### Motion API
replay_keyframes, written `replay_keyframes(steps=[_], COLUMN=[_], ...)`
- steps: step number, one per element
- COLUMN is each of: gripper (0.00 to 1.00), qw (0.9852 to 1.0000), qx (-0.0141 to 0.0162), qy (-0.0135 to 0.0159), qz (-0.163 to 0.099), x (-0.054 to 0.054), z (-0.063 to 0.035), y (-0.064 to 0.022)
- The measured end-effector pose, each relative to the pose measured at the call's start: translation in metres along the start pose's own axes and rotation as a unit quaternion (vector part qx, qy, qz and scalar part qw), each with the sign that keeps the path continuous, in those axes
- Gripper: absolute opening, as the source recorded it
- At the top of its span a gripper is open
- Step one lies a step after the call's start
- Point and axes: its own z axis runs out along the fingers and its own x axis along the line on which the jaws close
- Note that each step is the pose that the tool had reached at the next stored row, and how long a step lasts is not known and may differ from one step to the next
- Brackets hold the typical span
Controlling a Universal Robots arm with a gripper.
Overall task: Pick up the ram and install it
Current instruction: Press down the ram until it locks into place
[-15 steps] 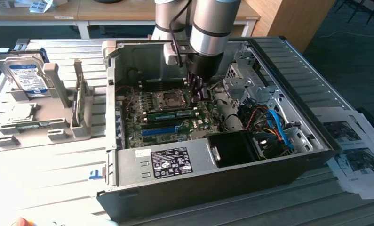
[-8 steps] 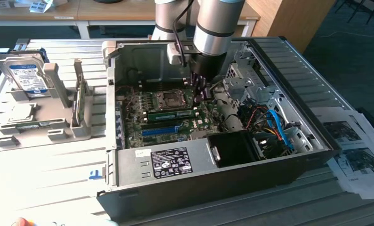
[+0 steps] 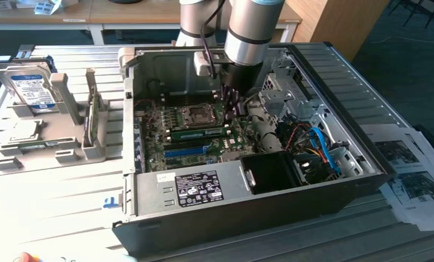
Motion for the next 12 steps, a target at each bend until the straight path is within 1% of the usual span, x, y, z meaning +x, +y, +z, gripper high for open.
replay_keyframes(steps=[6,12], gripper=[0.10,0.10], qw=[1.0000,1.0000], qx=[0.0000,0.0000], qy=[0.0000,0.0000], qz=[0.000,0.000], x=[0.0000,0.0000], z=[0.0070,0.0071], y=[-0.0003,-0.0009])
